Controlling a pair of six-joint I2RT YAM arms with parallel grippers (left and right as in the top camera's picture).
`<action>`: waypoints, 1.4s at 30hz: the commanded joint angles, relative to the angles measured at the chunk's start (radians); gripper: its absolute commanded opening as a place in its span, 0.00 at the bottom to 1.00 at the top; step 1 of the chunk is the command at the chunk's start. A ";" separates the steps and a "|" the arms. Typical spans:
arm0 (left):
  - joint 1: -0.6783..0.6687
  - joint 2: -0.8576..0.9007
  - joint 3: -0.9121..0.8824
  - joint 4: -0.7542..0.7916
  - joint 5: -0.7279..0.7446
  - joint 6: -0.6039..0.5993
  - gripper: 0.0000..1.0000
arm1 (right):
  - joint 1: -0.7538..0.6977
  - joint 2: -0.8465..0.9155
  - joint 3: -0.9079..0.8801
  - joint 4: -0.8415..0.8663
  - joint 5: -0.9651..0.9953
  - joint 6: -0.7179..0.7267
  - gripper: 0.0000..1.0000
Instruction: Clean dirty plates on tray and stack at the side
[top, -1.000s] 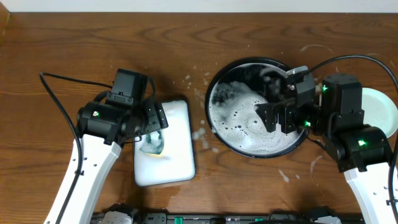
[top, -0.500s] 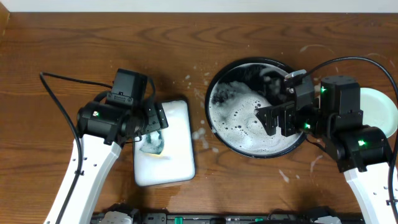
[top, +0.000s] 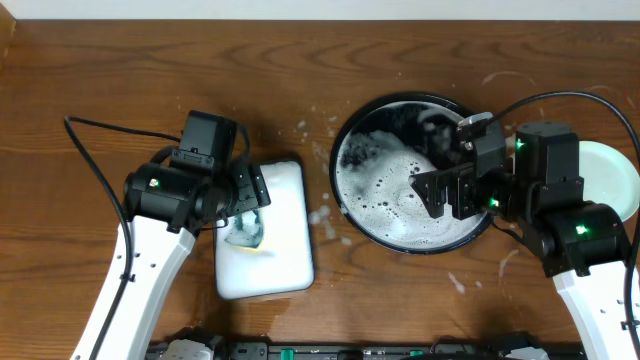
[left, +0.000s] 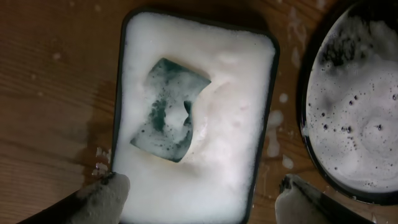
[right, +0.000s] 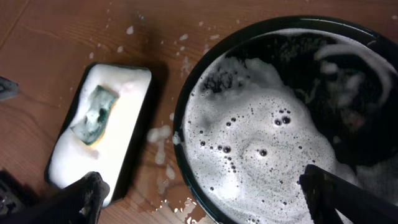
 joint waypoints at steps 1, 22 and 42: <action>0.005 -0.003 0.006 -0.002 -0.001 0.010 0.82 | 0.009 -0.004 0.003 -0.002 0.002 -0.011 0.99; 0.005 -0.003 0.006 -0.002 -0.001 0.010 0.82 | 0.009 -0.004 0.003 -0.002 0.002 -0.011 0.99; 0.005 -0.003 0.006 -0.002 -0.001 0.010 0.82 | 0.010 -0.192 -0.028 0.018 0.177 -0.016 0.99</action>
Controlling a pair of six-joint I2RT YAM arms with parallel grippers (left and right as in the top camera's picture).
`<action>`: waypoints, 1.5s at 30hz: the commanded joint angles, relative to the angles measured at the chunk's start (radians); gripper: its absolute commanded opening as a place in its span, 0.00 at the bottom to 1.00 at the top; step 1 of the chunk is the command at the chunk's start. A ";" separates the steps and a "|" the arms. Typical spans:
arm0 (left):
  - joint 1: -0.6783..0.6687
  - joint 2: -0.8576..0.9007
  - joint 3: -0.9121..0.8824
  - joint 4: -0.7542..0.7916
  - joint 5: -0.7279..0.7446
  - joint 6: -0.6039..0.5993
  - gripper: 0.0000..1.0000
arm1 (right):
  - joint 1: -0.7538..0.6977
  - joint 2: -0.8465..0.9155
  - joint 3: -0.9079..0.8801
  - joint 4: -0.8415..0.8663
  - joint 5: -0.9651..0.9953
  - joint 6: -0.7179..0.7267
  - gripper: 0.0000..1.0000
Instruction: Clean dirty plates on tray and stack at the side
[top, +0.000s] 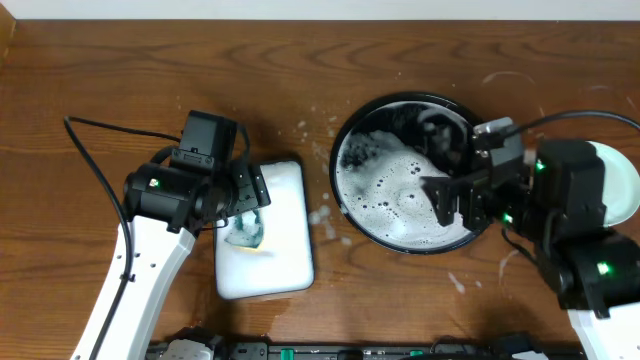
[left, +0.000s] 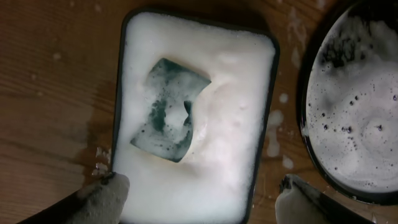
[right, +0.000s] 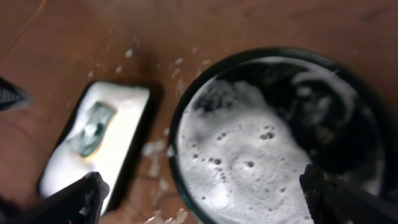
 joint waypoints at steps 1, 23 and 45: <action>0.005 -0.003 0.006 -0.002 -0.001 0.010 0.82 | 0.008 -0.080 -0.042 0.026 0.126 -0.016 0.99; 0.005 -0.003 0.006 -0.002 -0.001 0.010 0.82 | 0.006 -0.946 -0.914 0.553 0.227 -0.224 0.99; 0.005 -0.003 0.006 -0.002 -0.001 0.010 0.82 | 0.004 -0.943 -1.077 0.759 0.242 -0.224 0.99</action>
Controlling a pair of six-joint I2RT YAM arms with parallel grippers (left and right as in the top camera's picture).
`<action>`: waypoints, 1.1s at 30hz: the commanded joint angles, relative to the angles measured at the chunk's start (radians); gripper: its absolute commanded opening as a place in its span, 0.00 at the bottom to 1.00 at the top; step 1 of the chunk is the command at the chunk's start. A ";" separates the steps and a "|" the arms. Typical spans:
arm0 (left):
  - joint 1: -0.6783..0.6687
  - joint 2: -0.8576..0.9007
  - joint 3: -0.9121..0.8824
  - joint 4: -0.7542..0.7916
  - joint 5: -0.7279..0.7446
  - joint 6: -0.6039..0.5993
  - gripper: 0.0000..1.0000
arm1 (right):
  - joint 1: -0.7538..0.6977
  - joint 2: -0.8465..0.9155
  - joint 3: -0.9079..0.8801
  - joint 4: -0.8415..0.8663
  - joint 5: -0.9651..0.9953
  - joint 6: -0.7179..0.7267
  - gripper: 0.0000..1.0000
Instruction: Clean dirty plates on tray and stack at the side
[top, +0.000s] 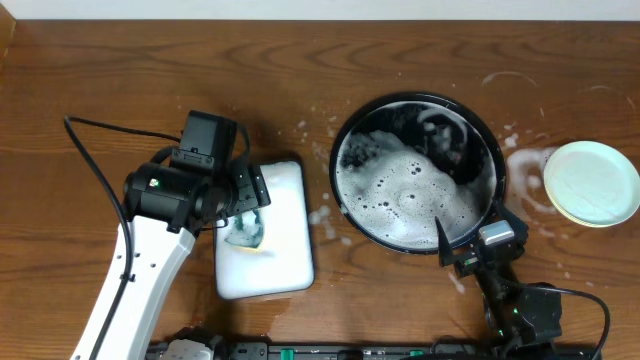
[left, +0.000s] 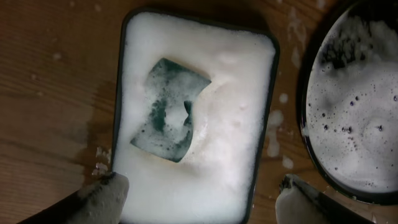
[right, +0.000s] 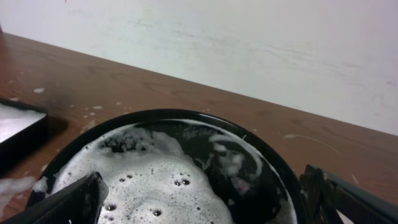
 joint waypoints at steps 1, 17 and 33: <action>0.005 -0.004 0.006 -0.002 -0.001 0.010 0.82 | 0.004 -0.005 -0.001 -0.004 0.009 -0.014 0.99; 0.008 -0.046 0.004 -0.002 -0.060 0.033 0.82 | 0.004 -0.005 -0.001 -0.004 0.009 -0.014 0.99; 0.249 -0.682 -0.420 0.604 -0.068 0.208 0.82 | 0.004 -0.005 -0.001 -0.005 0.009 -0.014 0.99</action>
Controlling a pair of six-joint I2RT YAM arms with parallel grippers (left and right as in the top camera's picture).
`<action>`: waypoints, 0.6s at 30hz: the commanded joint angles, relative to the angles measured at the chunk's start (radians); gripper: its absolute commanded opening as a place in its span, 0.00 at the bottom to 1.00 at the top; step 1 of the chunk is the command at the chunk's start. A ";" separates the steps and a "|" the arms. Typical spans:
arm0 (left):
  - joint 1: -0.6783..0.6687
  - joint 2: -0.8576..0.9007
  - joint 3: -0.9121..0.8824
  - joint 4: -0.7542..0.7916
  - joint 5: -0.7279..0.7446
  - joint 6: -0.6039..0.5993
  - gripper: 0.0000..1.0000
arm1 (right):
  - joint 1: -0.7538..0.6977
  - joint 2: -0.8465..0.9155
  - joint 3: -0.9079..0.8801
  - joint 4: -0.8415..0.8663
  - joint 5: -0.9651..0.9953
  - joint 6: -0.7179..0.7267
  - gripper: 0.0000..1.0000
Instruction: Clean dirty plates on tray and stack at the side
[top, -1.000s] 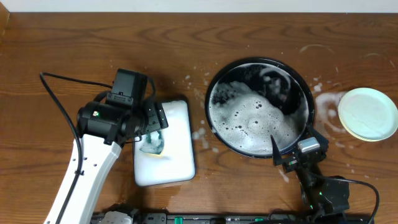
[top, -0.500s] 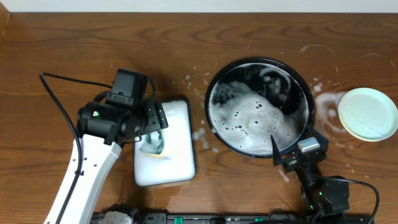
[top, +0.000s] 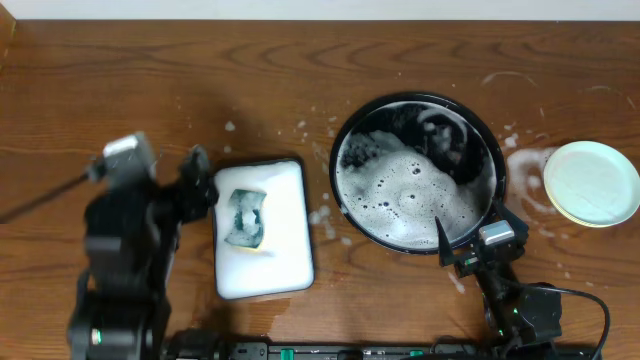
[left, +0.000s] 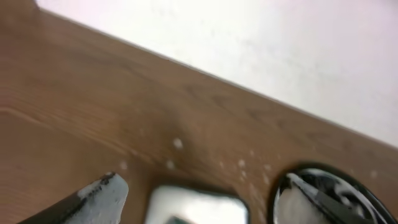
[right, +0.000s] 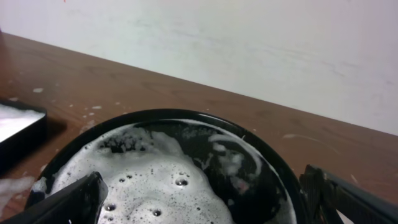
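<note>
A pale green plate lies alone on the wood at the far right, with foam smears beside it. A black basin full of suds stands mid-table. The black tray of white foam holds a green sponge. My left gripper is open and empty, low at the left of the tray, looking across it. My right gripper is open and empty at the near rim of the basin.
Foam spatters dot the wood between tray and basin. A white wall stands behind the table's far edge. The left arm fills the front left, and the right arm sits at the front right.
My left arm has drawn back from above the foam tray to the front left. Its camera now looks level across the table instead of down. The right arm has not moved.
Both grippers were open, the left above the foam tray and the right over the basin, with the arm covering part of the plate. The right arm then stood further right, then back at the front edge, baring the plate. Now the left has drawn back too.
</note>
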 joint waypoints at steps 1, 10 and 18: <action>0.043 -0.118 -0.110 0.028 0.014 0.051 0.82 | 0.004 -0.005 -0.001 -0.004 0.006 -0.014 0.99; 0.053 -0.140 -0.175 0.052 0.035 0.051 0.82 | 0.004 -0.005 -0.001 -0.004 0.006 -0.014 0.99; 0.053 -0.057 -0.175 0.103 0.100 0.049 0.82 | 0.004 -0.005 -0.001 -0.004 0.006 -0.014 0.99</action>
